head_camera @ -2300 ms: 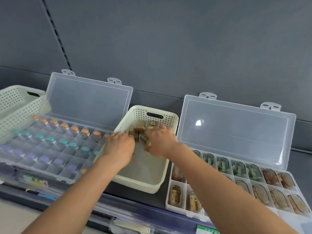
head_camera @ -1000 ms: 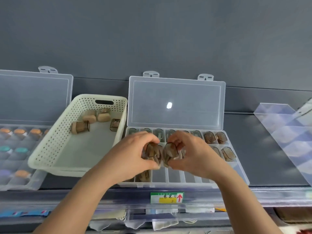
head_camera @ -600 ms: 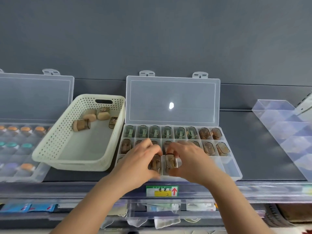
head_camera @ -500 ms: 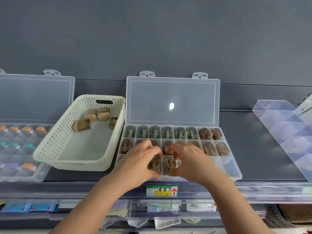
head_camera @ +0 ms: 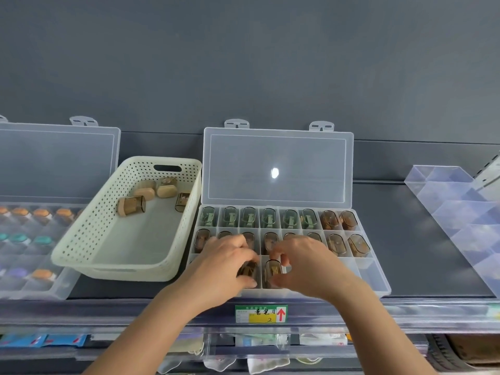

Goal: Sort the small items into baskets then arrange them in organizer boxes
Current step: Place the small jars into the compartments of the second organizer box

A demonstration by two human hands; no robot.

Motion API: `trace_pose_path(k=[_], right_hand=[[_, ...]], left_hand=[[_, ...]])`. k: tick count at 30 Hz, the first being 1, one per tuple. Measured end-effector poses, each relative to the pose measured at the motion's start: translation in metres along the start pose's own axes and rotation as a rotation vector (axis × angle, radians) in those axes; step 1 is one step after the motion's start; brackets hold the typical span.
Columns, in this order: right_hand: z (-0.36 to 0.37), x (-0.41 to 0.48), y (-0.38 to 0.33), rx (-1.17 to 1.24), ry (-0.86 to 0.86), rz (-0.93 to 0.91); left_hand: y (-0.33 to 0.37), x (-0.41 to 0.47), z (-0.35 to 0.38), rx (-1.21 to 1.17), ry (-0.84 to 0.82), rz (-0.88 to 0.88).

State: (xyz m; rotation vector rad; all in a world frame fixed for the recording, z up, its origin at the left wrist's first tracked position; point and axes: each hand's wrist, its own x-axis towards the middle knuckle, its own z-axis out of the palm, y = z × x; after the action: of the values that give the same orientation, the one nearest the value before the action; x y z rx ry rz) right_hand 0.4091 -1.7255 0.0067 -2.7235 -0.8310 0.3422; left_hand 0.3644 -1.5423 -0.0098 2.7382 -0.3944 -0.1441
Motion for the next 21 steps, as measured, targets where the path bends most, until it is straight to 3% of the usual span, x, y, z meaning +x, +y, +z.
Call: trace_pose_path(k=[7, 14, 21], right_hand=[[-0.015, 0.023, -0.022, 0.043, 0.088, -0.085], [-0.03, 0.092, -0.081, 0.067, 0.262, -0.271], [-0.01, 0.178, -0.126, -0.333, 0.135, -0.259]], left_hand=[[-0.012, 0.0, -0.026, -0.043, 0.125, -0.014], [-0.092, 0.0, -0.079, 0.132, 0.319, -0.309], [-0.166, 0.011, -0.08, 0.465, 0.053, -0.552]])
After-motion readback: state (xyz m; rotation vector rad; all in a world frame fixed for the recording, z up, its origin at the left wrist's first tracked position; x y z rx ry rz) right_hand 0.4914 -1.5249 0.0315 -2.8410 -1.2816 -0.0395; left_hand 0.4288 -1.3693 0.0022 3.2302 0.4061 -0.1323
